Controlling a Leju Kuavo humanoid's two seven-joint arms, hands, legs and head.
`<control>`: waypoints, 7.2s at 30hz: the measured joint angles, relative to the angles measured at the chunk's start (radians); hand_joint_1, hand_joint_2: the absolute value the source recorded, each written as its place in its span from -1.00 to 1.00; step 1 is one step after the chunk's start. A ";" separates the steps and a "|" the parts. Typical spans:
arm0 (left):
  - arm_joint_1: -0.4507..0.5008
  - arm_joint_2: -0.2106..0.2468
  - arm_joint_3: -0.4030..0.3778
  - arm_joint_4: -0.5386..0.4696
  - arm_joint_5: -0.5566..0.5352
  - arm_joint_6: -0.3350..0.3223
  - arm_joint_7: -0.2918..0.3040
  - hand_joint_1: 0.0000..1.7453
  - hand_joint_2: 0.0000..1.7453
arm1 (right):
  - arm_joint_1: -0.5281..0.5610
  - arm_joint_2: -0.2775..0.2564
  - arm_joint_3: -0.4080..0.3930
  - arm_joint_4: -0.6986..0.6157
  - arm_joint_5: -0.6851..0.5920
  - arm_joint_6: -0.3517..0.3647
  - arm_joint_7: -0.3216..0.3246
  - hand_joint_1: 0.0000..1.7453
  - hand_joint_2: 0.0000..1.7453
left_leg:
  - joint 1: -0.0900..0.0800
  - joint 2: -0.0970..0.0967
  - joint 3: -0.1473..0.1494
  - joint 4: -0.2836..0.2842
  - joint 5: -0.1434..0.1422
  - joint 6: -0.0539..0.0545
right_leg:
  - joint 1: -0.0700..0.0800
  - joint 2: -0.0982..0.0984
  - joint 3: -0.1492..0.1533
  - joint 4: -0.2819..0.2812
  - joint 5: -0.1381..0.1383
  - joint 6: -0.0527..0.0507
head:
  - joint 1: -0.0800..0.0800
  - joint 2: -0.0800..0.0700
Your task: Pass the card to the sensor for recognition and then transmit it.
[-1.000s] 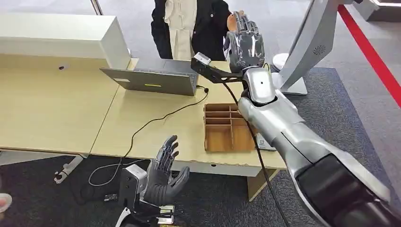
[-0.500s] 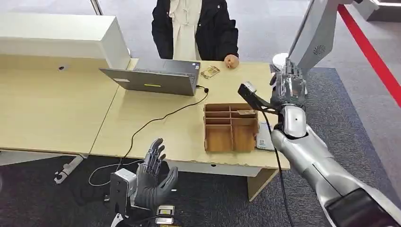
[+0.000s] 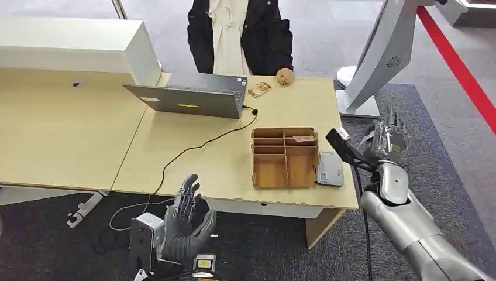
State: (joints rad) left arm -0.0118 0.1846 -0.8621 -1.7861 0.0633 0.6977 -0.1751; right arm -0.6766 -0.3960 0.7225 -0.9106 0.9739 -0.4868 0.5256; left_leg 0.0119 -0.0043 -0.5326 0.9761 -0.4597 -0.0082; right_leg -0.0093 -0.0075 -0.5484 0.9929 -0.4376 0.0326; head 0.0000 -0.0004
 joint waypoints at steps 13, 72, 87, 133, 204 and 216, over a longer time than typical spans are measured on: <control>-0.027 0.001 -0.003 0.000 0.030 -0.012 0.004 -1.00 1.00 | 0.036 0.086 0.003 -0.008 -0.024 0.034 -0.119 1.00 1.00 | 0.000 0.000 0.000 0.000 0.000 0.000 | 0.000 0.000 0.000 0.000 0.000 0.000 | 0.000 0.000; -0.031 0.005 -0.018 -0.021 -0.008 -0.003 0.095 -1.00 1.00 | 0.027 0.208 -0.021 0.319 -0.135 0.113 -0.092 1.00 1.00 | 0.000 0.000 0.001 0.000 0.000 0.000 | 0.000 0.000 0.000 0.000 0.000 0.000 | 0.000 0.000; -0.035 0.013 -0.018 -0.032 -0.016 -0.011 0.107 -1.00 1.00 | 0.035 0.208 -0.028 0.341 -0.115 0.070 -0.091 1.00 1.00 | 0.000 0.001 0.003 0.000 0.000 0.000 | 0.000 0.000 0.003 0.000 0.000 0.000 | 0.000 0.000; -0.088 -0.055 -0.021 0.055 0.019 -0.160 -0.026 -1.00 1.00 | -0.406 0.342 0.048 0.217 0.034 0.281 -0.162 1.00 1.00 | 0.000 0.001 0.000 0.000 0.001 0.000 | 0.000 0.000 0.000 0.000 0.000 0.000 | 0.000 0.000; -0.099 -0.066 -0.021 0.110 0.055 -0.166 -0.025 -1.00 1.00 | -0.521 0.423 0.096 0.455 0.003 0.171 -0.101 -1.00 1.00 | 0.000 0.001 0.000 0.000 0.001 0.000 | 0.000 0.001 0.000 0.000 0.000 0.000 | 0.000 0.000; -0.098 -0.064 -0.021 0.110 0.048 -0.146 -0.016 -1.00 1.00 | -0.523 0.425 0.096 0.480 -0.061 0.117 -0.140 -1.00 1.00 | 0.000 0.001 0.000 0.000 0.001 0.000 | 0.000 0.001 0.000 0.000 0.000 0.000 | 0.000 0.000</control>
State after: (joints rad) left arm -0.1101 0.1205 -0.8831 -1.6758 0.1118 0.5520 -0.1911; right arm -1.2000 0.0290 0.8186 -0.4303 0.9132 -0.3693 0.3853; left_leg 0.0120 -0.0036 -0.5323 0.9759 -0.4591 -0.0083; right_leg -0.0090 -0.0070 -0.5485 0.9934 -0.4375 0.0326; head 0.0004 -0.0004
